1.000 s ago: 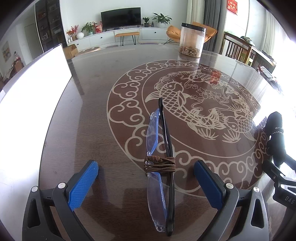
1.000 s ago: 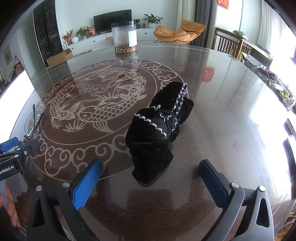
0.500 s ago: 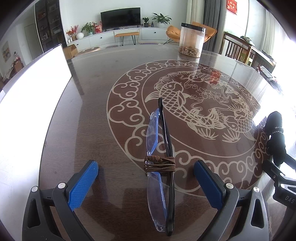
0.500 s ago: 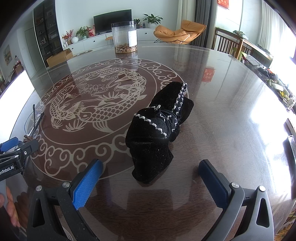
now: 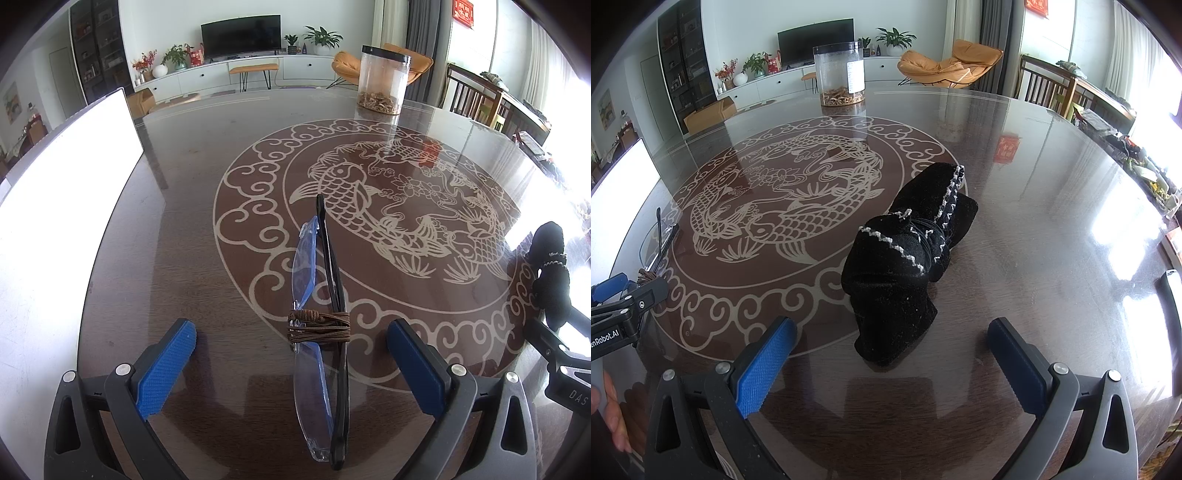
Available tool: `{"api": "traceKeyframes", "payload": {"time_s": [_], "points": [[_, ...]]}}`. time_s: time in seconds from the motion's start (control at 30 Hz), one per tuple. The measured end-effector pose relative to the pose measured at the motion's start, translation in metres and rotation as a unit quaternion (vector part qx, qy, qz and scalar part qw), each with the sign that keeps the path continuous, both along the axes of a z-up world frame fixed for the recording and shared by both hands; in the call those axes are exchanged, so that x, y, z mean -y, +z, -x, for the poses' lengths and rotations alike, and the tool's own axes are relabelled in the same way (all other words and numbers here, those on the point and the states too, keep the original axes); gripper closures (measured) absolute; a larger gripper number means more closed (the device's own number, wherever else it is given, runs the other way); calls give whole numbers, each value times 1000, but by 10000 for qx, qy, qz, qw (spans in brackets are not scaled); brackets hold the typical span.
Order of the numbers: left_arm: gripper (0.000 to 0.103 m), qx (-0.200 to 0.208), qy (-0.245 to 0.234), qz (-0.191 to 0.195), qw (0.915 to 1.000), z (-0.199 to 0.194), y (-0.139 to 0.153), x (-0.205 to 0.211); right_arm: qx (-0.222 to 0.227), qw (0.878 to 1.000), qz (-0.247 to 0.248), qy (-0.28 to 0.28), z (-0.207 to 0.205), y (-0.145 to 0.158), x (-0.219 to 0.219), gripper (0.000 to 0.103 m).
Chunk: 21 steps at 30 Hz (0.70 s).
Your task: Organize objects
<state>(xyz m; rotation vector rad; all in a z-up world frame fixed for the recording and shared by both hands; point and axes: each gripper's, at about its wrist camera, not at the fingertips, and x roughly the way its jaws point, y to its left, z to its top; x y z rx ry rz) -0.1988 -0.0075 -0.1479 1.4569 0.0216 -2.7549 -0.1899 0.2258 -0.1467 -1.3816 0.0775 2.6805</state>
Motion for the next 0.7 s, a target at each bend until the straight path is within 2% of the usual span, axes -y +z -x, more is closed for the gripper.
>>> {"api": "traceKeyframes", "payload": {"time_s": [0.7], "points": [[0,-9,-22,12,10000,1,0,-1,1,10000,1,1,0,0,0,0]]}}
